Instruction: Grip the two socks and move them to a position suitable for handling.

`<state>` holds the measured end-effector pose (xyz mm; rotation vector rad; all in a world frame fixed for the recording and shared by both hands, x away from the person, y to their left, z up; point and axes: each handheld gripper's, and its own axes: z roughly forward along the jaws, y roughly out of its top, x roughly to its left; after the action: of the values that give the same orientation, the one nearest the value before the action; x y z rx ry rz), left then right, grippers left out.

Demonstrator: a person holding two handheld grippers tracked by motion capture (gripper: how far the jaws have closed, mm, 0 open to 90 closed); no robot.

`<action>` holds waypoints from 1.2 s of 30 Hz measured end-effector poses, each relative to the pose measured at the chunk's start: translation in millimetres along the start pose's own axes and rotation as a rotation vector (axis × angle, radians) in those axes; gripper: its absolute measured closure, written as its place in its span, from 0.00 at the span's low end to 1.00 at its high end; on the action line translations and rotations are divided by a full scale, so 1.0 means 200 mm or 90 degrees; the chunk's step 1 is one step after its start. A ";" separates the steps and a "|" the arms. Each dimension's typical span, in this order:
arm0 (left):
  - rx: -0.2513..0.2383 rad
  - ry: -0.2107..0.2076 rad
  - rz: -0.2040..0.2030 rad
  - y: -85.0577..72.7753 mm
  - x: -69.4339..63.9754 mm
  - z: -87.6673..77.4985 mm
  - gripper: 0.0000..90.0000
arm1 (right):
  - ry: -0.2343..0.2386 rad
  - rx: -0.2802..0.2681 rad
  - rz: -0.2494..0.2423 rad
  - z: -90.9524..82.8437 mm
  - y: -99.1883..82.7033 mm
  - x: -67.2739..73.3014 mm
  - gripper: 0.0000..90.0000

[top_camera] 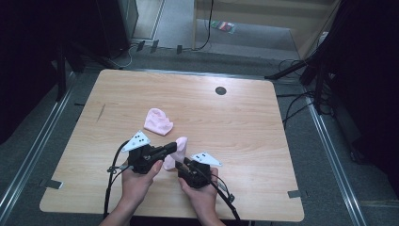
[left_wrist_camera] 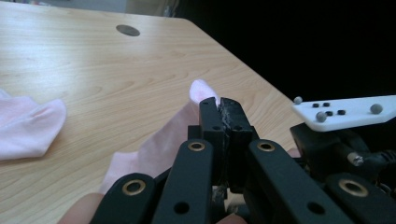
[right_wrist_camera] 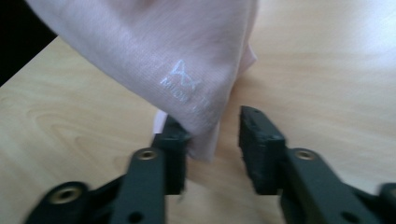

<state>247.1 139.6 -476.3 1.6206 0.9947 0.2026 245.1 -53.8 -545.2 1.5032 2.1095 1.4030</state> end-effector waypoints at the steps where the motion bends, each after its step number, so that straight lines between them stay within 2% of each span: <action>1: 0.000 0.000 0.000 0.00 0.00 0.00 1.00 | 0.000 0.000 0.000 0.00 0.00 0.00 0.74; 3: -0.005 0.000 -0.001 0.00 0.00 0.00 1.00 | -0.022 -0.030 -0.019 -0.05 0.02 -0.02 0.85; 4: -0.004 0.016 0.017 0.00 -0.02 0.01 1.00 | -0.043 -0.053 -0.044 -0.09 0.04 -0.04 0.92; 5: -0.004 0.016 0.017 0.00 -0.02 0.01 1.00 | -0.043 -0.053 -0.044 -0.09 0.04 -0.04 0.92; 6: -0.004 0.030 0.045 -0.01 -0.04 0.02 1.00 | -0.080 -0.079 -0.101 -0.14 0.06 -0.07 0.98; 9: 0.001 0.023 0.051 -0.03 -0.06 0.04 1.00 | -0.127 -0.092 -0.170 -0.20 0.07 -0.09 0.99; 10: 0.001 0.020 0.048 -0.03 -0.06 0.05 1.00 | -0.150 -0.096 -0.194 -0.22 0.08 -0.09 1.00; 11: 0.001 0.020 0.048 -0.03 -0.06 0.05 1.00 | -0.150 -0.096 -0.194 -0.22 0.08 -0.09 1.00; 12: 0.007 0.009 0.049 -0.04 -0.07 0.07 1.00 | -0.195 -0.112 -0.240 -0.26 0.08 -0.09 0.99; 14: 0.011 0.013 0.051 -0.05 -0.08 0.08 1.00 | -0.212 -0.114 -0.261 -0.27 0.08 -0.10 0.95; 15: 0.011 0.013 0.051 -0.05 -0.08 0.08 1.00 | -0.212 -0.114 -0.261 -0.27 0.08 -0.10 0.95; 16: 0.023 0.022 0.054 -0.06 -0.05 0.09 1.00 | -0.172 -0.085 -0.241 -0.26 0.07 -0.12 0.81; 17: 0.023 0.022 0.054 -0.06 -0.05 0.09 1.00 | -0.172 -0.085 -0.241 -0.26 0.07 -0.12 0.81; 19: 0.032 0.048 0.046 -0.10 0.01 0.08 1.00 | -0.109 -0.050 -0.203 -0.24 0.05 -0.16 0.65; 20: 0.041 0.076 0.043 -0.13 0.06 0.07 1.00 | -0.073 -0.019 -0.187 -0.22 0.03 -0.19 0.50; 21: 0.041 0.076 0.043 -0.13 0.06 0.07 1.00 | -0.073 -0.019 -0.187 -0.22 0.03 -0.19 0.50; 23: 0.054 0.095 0.039 -0.17 0.11 0.05 1.00 | -0.027 0.016 -0.179 -0.20 0.01 -0.21 0.31; 24: 0.059 0.105 0.035 -0.18 0.13 0.04 1.00 | -0.001 0.034 -0.177 -0.20 0.00 -0.21 0.26; 25: 0.064 0.113 0.033 -0.20 0.15 0.03 1.00 | -0.001 0.034 -0.177 -0.20 0.00 -0.21 0.26; 27: 0.085 0.133 0.030 -0.23 0.20 0.01 1.00 | 0.022 0.012 -0.167 -0.21 0.02 -0.21 0.34; 29: 0.099 0.141 0.026 -0.25 0.22 0.01 1.00 | 0.024 -0.004 -0.135 -0.21 0.05 -0.22 0.45; 30: 0.100 0.148 0.028 -0.26 0.22 0.00 1.00 | 0.022 0.001 -0.113 -0.19 0.07 -0.23 0.52; 31: 0.100 0.148 0.028 -0.26 0.22 0.00 1.00 | 0.022 0.001 -0.113 -0.19 0.07 -0.23 0.52; 32: 0.102 0.152 0.026 -0.26 0.23 0.00 1.00 | 0.010 0.011 -0.094 -0.17 0.08 -0.25 0.58; 33: 0.101 0.152 0.023 -0.26 0.23 -0.01 1.00 | -0.013 0.030 -0.070 -0.15 0.10 -0.25 0.63; 34: 0.101 0.154 0.024 -0.26 0.24 -0.02 1.00 | -0.016 0.041 -0.040 -0.14 0.10 -0.27 0.67; 35: 0.099 0.157 0.024 -0.26 0.24 -0.03 1.00 | -0.003 0.049 -0.013 -0.13 0.09 -0.28 0.68; 36: 0.101 0.156 0.018 -0.27 0.25 -0.03 1.00 | 0.001 0.056 0.000 -0.12 0.07 -0.28 0.66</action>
<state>247.7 177.1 -540.6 1.7857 1.1995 0.3562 265.5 -112.2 -541.3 1.5327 2.1987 1.3287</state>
